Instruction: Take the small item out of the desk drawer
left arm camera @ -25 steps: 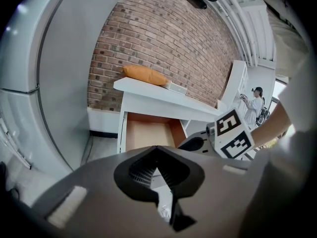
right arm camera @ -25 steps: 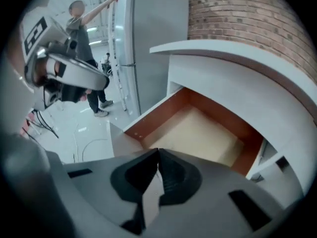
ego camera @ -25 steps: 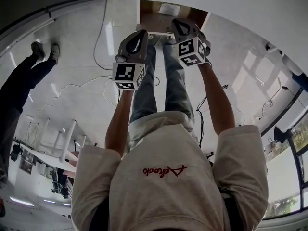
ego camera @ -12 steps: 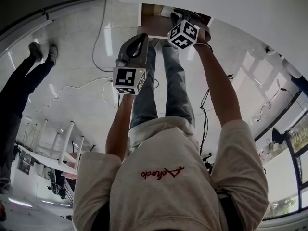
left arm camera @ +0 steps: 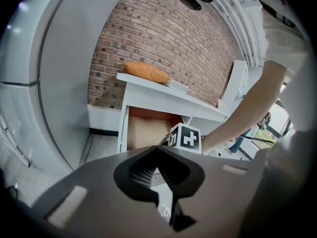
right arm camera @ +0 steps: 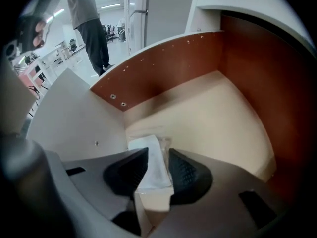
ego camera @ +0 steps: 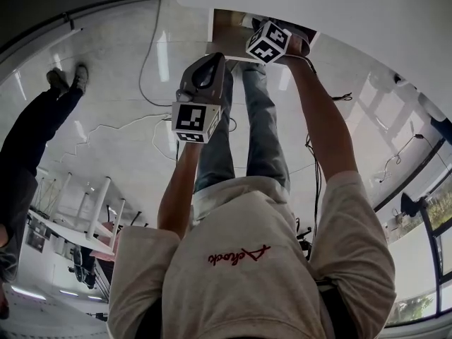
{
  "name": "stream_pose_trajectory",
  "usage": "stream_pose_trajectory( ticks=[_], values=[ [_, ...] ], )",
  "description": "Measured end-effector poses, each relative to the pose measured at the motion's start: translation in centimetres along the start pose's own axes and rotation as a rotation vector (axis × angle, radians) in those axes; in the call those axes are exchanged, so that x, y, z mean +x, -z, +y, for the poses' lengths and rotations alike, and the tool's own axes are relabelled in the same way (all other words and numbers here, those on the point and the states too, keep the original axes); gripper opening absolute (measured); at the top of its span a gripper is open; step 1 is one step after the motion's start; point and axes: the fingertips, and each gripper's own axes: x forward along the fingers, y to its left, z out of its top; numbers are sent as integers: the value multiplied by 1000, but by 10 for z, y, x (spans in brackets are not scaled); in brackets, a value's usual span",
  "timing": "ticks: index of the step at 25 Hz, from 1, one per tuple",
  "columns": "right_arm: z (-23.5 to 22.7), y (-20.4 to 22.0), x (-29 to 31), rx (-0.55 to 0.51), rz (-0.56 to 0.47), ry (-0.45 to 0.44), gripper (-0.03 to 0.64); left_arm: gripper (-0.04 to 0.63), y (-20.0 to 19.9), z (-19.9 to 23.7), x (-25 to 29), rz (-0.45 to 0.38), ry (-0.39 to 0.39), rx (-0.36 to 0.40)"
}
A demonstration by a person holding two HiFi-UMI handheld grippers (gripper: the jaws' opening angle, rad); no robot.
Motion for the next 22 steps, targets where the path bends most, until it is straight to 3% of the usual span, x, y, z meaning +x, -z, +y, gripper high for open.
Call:
stream_pose_trajectory(
  ticks=[4,9,15,22],
  values=[
    [2,1,6,-10,18,-16,114,9,2,3,-1,-3,-6,-3],
    [3,1,7,-24,12,-7,49,9,5,2,-5,0,-9,0],
    [5,-1,2,-18,-1,-12,18,9,8,2,-6,2,-12,-1],
    [4,-7,-21,-27,-56,68,12,9,2,-1,-6,-5,-10,4]
  ],
)
